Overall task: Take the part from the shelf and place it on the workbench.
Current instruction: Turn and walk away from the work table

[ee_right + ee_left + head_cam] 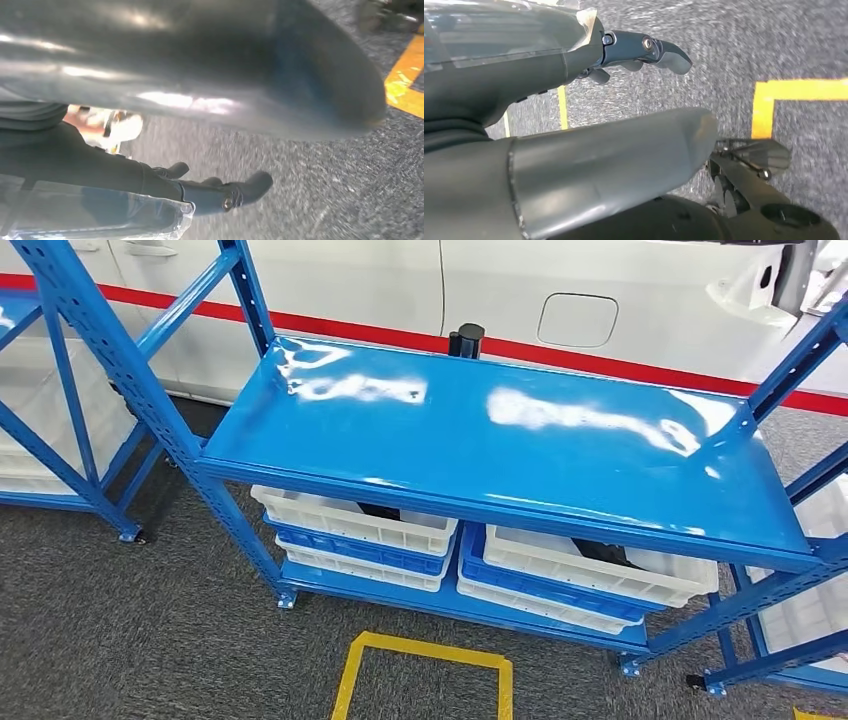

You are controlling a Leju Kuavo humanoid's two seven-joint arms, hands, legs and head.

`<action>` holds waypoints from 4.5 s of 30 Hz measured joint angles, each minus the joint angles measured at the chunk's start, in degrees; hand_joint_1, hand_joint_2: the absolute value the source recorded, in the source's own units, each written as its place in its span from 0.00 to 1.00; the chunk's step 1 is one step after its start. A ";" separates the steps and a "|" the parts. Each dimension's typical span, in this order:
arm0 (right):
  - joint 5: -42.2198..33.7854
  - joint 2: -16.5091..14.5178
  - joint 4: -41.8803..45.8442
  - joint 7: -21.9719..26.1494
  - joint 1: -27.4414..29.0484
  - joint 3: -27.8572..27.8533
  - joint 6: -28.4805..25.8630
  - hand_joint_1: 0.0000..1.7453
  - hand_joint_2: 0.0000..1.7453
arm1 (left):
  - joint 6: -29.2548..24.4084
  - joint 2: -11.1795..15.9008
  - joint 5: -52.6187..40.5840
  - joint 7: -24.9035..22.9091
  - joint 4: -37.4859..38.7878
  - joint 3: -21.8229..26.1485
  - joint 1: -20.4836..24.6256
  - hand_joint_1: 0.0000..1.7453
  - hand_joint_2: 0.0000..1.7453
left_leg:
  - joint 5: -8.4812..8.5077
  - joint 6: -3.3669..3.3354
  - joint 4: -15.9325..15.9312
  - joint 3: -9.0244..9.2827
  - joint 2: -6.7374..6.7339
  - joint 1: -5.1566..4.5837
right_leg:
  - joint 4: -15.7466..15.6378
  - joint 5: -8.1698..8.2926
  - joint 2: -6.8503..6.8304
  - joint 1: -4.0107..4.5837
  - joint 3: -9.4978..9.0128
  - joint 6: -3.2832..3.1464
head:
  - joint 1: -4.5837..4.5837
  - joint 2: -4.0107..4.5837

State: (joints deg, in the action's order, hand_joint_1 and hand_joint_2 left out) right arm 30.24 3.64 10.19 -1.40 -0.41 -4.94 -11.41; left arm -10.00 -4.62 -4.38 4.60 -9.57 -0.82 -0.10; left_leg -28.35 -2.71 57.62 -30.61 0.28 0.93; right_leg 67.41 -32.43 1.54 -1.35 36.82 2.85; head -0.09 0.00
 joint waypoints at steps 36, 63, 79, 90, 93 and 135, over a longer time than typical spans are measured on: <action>1.59 -0.47 0.00 0.51 0.23 -1.16 -0.76 0.00 0.00 | 0.45 0.41 0.06 1.04 -0.07 -0.01 0.03 0.00 0.00 | -0.38 1.01 1.01 -0.68 1.00 -0.97 | -10.69 5.54 1.84 -0.81 -5.61 1.02 | -0.12 0.00; 2.26 -0.34 -0.02 0.57 -0.14 -1.16 -0.69 0.00 0.00 | 0.36 0.34 0.77 1.19 0.00 0.05 -0.18 0.00 0.00 | -7.54 2.95 15.54 -6.74 -0.43 -0.13 | -10.68 5.67 -1.51 -0.07 -5.37 -2.00 | -0.42 0.00; 3.31 -0.39 -0.03 0.14 -0.22 -1.14 -0.68 0.00 0.00 | 0.00 0.11 1.18 1.40 0.02 0.62 0.00 0.00 0.00 | 2.08 -0.49 -1.63 -1.33 -1.24 -0.83 | 4.97 -0.37 -1.40 0.09 -0.90 1.23 | 0.27 -0.01; 4.85 -0.28 -0.02 -1.14 -0.41 -1.05 0.23 0.00 1.00 | -0.78 0.03 0.95 2.00 0.01 0.80 -0.13 0.00 0.00 | -2.73 2.69 7.92 -6.20 -0.55 -0.63 | -13.14 2.23 -2.51 -0.14 -11.69 -1.97 | -0.19 0.00; 4.93 -0.28 -0.02 -1.21 -0.28 -1.05 0.26 0.00 1.00 | -0.80 0.03 0.91 1.99 0.02 0.80 -0.28 0.00 0.00 | -5.60 3.17 15.52 -8.50 -0.38 -0.33 | -12.90 2.62 -3.35 0.04 -10.85 -2.19 | -0.24 0.00; 3.55 -0.28 0.02 -1.14 -0.24 -1.31 -1.73 0.00 0.00 | -0.91 0.05 0.14 1.98 0.00 0.80 -0.15 0.00 0.00 | 2.87 1.44 -0.87 -1.76 3.03 -0.55 | -11.45 3.28 0.30 1.02 -8.48 -0.74 | -0.02 0.00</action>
State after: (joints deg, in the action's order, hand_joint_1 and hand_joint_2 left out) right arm 33.79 3.36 10.21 -2.54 -0.65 -6.25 -13.14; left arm -10.91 -4.57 -4.24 6.58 -9.57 -0.02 -0.25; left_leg -25.48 -1.27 56.76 -32.37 3.31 0.37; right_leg 55.96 -29.15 1.84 -0.34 28.34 2.11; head -0.11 0.00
